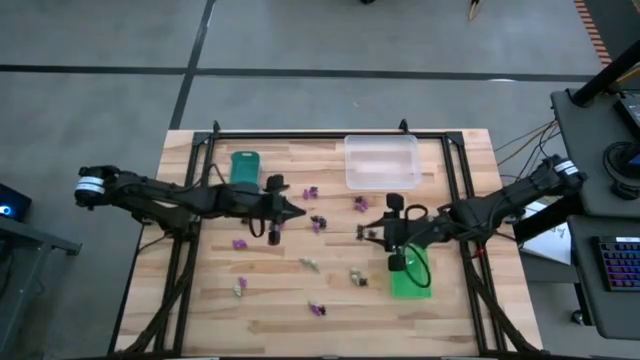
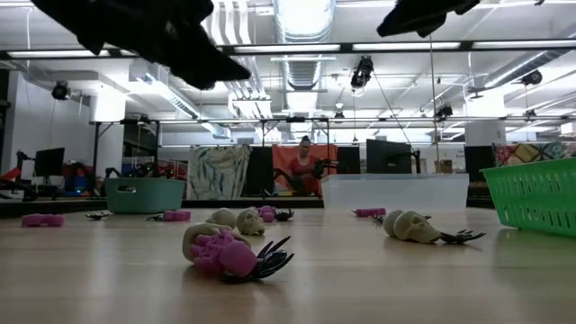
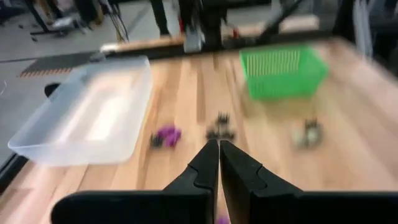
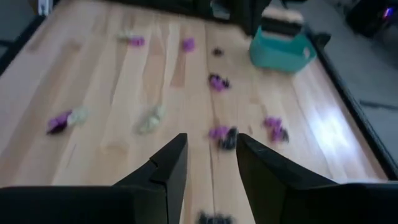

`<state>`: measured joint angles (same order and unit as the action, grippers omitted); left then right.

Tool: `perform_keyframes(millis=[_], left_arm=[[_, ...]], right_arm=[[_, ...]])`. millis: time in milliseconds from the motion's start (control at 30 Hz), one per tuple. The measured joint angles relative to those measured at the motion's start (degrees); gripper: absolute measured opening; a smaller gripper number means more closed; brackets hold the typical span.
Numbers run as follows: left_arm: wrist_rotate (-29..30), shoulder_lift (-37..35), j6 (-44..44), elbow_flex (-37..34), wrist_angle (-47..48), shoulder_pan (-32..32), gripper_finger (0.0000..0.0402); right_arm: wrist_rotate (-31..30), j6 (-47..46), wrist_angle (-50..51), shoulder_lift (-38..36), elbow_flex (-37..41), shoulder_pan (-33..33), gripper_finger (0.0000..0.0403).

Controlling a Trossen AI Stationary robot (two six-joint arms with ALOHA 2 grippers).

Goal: Sort Halloween decoration
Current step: Put the purple skeleton toy into the blue bin

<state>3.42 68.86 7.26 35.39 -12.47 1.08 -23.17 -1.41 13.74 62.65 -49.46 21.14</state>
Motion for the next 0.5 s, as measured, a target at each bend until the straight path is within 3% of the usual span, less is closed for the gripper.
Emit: perform_keyframes(millis=[200, 500], left_arm=[[0.0, 2.2, 4.2, 2.6, 10.3, 0.0, 0.0], [-4.6, 10.8, 9.8, 6.5, 12.9, 0.0, 0.0]], right_arm=[[0.1, 2.1, -12.8, -3.5, 7.9, -0.6, 0.0125], [0.5, 2.2, -30.3, -5.6, 17.7, -2.1, 0.0124]])
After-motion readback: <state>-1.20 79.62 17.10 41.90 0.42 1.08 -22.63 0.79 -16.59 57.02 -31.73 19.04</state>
